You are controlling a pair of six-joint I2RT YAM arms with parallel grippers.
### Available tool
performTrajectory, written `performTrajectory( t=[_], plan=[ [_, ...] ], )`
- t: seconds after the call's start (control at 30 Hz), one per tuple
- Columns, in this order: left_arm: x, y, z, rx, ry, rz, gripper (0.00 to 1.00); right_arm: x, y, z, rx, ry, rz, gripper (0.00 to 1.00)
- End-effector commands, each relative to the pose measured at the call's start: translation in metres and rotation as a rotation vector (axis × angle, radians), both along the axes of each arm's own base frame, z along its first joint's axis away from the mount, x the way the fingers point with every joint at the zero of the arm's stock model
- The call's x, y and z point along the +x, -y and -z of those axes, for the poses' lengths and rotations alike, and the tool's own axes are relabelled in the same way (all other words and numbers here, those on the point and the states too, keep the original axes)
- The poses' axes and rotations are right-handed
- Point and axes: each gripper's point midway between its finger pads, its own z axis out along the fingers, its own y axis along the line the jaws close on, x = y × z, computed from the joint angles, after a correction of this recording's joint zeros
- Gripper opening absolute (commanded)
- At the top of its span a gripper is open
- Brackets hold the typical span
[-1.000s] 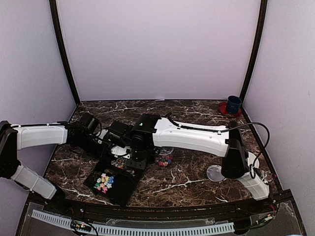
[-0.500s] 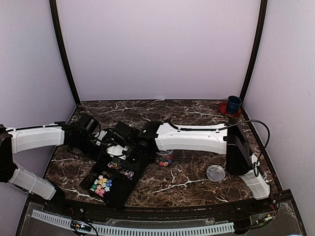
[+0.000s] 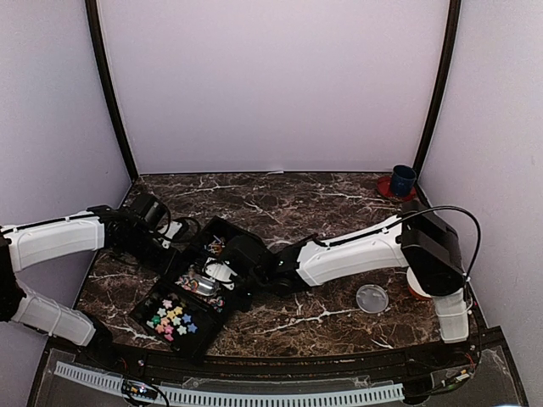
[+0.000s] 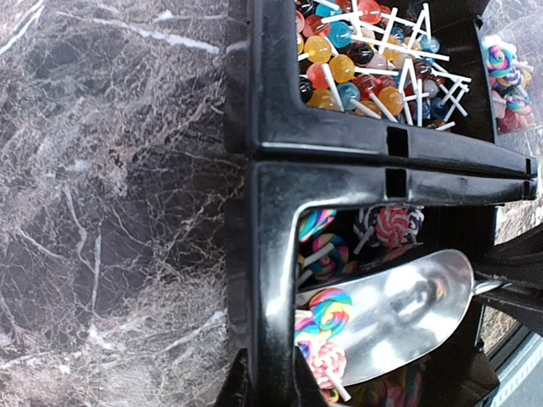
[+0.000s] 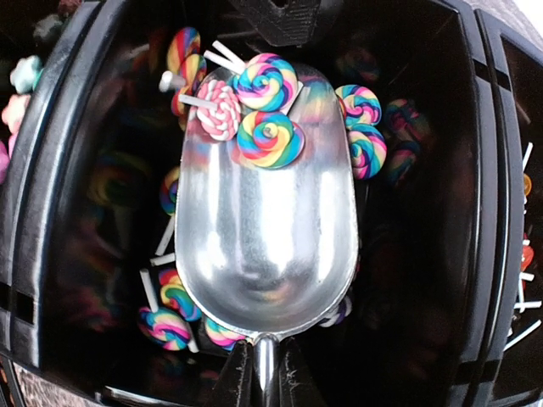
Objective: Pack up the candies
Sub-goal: Scoop the fake candies from the storage box, then place the fake candies in the packing bottle.
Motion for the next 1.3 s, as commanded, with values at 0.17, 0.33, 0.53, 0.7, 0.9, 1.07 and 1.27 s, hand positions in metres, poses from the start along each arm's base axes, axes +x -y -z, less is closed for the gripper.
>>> performTrajectory(
  t=[0.17,0.33,0.53,0.7,0.9,1.07,1.27],
  plan=[
    [0.045,0.027,-0.076,-0.163,0.238,-0.043,0.00,0.013,0.006,-0.024,0.118,0.082,0.139,0.00],
    [0.046,0.023,-0.071,-0.140,0.240,-0.062,0.00,0.019,0.023,-0.033,0.128,0.110,0.200,0.00],
    [0.048,0.017,-0.066,-0.103,0.240,-0.078,0.00,0.023,0.035,-0.038,0.128,0.131,0.240,0.00],
    [0.049,0.014,-0.062,-0.087,0.234,-0.083,0.00,0.025,0.043,-0.050,0.159,0.155,0.261,0.00],
    [0.049,0.010,-0.054,-0.069,0.212,-0.088,0.00,0.025,0.050,-0.080,0.240,0.197,0.257,0.00],
    [0.050,0.007,-0.050,-0.070,0.199,-0.089,0.00,0.020,0.061,-0.092,0.238,0.215,0.237,0.00],
    [0.049,0.007,-0.041,-0.079,0.186,-0.093,0.00,0.017,0.082,-0.109,0.173,0.224,0.238,0.00]
  ],
)
